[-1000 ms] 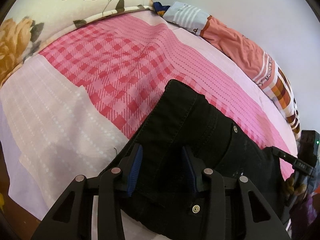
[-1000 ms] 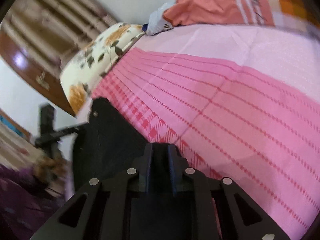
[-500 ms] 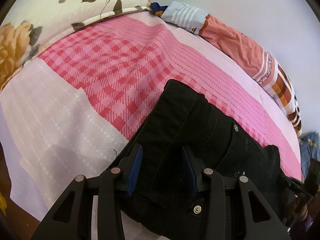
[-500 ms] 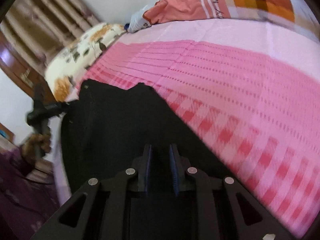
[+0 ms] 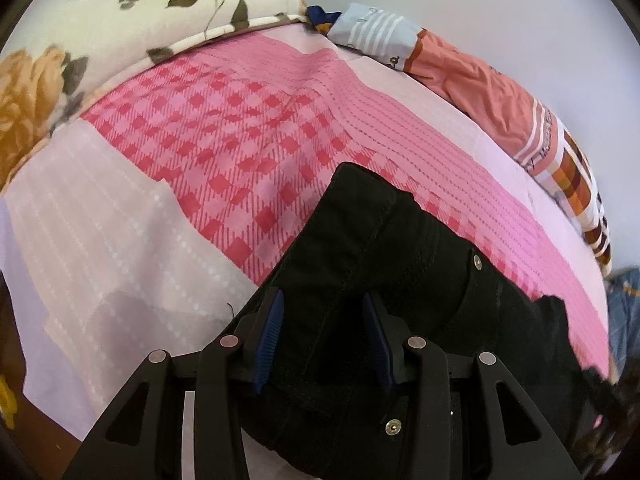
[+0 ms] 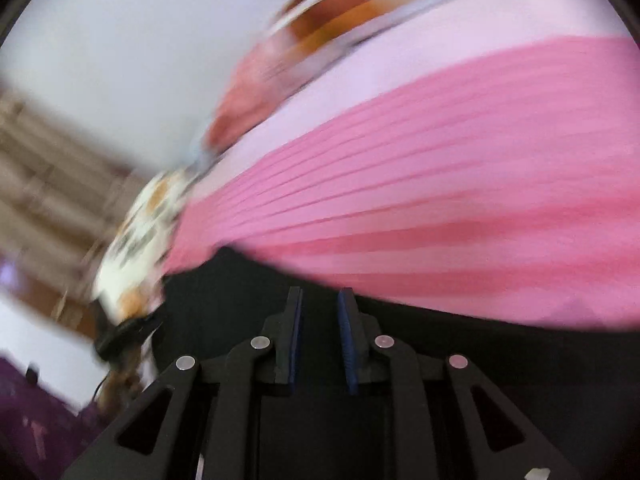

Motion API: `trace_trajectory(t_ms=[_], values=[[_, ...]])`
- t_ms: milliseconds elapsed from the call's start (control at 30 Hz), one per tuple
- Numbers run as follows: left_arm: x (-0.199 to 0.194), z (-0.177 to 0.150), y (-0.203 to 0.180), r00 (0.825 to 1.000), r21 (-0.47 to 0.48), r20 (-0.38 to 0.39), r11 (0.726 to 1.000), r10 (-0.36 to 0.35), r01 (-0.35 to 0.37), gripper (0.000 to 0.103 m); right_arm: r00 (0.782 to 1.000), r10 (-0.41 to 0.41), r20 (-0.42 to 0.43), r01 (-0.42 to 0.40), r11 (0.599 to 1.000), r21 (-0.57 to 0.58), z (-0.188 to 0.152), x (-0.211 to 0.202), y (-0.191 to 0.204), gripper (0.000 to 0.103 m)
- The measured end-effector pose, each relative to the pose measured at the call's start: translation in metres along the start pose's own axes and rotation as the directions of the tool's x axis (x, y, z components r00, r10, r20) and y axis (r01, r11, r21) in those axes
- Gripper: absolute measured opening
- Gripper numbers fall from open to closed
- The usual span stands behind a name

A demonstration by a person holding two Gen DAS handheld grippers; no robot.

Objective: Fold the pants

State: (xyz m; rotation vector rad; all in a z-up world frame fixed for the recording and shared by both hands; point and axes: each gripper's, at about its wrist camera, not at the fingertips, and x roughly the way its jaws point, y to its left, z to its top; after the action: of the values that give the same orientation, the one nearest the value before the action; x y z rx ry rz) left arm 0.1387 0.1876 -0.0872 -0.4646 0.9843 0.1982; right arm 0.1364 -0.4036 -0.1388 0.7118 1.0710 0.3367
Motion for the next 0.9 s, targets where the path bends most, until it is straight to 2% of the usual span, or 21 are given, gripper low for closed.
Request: trace_trajectory(t_ms=[33, 100, 133, 200, 267, 333, 433, 467, 500, 533, 600, 767, 833, 900], values=[[0.000, 0.000, 0.001, 1.000, -0.006, -0.001, 1.000, -0.004, 0.004, 0.043, 0.997, -0.062, 0.038, 0.059, 0.996, 0.062, -0.004, -0.021, -0.022, 0.015], [0.000, 0.001, 0.001, 1.000, -0.006, -0.002, 1.000, -0.001, 0.001, 0.043, 0.986, -0.105, 0.128, 0.078, 0.977, 0.200, -0.015, -0.069, -0.064, 0.012], [0.000, 0.001, 0.001, 1.000, -0.004, -0.002, 1.000, -0.001, 0.001, 0.043, 0.971, -0.164, 0.174, 0.117, 0.960, 0.254, -0.023, -0.095, -0.084, 0.012], [0.001, 0.001, 0.002, 1.000, -0.003, -0.003, 1.000, -0.001, 0.001, 0.043, 0.943, -0.219, 0.251, 0.116, 0.922, 0.369, -0.045, -0.142, -0.125, 0.012], [0.001, 0.001, 0.001, 1.000, 0.000, -0.004, 1.000, -0.006, 0.006, 0.044, 0.914, -0.230, 0.334, 0.033, 0.863, 0.504, -0.077, -0.188, -0.168, 0.012], [0.000, 0.001, 0.001, 1.000, 0.002, -0.003, 1.000, -0.009, 0.009, 0.044, 0.872, -0.300, 0.387, 0.013, 0.804, 0.595, -0.110, -0.227, -0.196, 0.013], [-0.001, 0.001, -0.003, 1.000, 0.025, -0.005, 1.000, 0.008, -0.008, 0.044, 0.813, -0.292, 0.503, -0.163, 0.716, 0.679, -0.162, -0.270, -0.225, 0.021], [-0.002, 0.002, -0.005, 1.000, 0.031, -0.003, 0.999, 0.014, -0.014, 0.044, 0.800, -0.277, 0.533, -0.213, 0.699, 0.682, -0.176, -0.277, -0.230, 0.022], [-0.006, 0.002, -0.009, 1.000, 0.038, 0.003, 0.999, 0.023, -0.023, 0.044, 0.799, -0.253, 0.545, -0.240, 0.697, 0.676, -0.185, -0.283, -0.234, 0.022], [-0.010, 0.002, -0.012, 1.000, 0.043, 0.013, 0.999, 0.029, -0.029, 0.045, 0.808, -0.234, 0.540, -0.242, 0.705, 0.667, -0.192, -0.283, -0.233, 0.022], [-0.022, 0.002, -0.022, 0.998, 0.074, 0.054, 0.997, 0.031, -0.035, 0.047, 0.830, -0.191, 0.524, -0.229, 0.740, 0.632, -0.200, -0.277, -0.227, 0.022], [-0.045, -0.004, -0.045, 0.996, 0.149, 0.090, 0.989, -0.003, -0.011, 0.057, 0.860, -0.091, 0.502, -0.246, 0.789, 0.563, -0.203, -0.253, -0.210, 0.022], [-0.052, -0.009, -0.050, 0.996, 0.159, 0.088, 0.987, -0.024, 0.010, 0.058, 0.870, -0.070, 0.489, -0.250, 0.791, 0.558, -0.206, -0.244, -0.209, 0.023], [-0.058, -0.014, -0.054, 0.996, 0.155, 0.081, 0.987, -0.048, 0.035, 0.059, 0.869, -0.037, 0.493, -0.287, 0.774, 0.564, -0.211, -0.236, -0.212, 0.028]])
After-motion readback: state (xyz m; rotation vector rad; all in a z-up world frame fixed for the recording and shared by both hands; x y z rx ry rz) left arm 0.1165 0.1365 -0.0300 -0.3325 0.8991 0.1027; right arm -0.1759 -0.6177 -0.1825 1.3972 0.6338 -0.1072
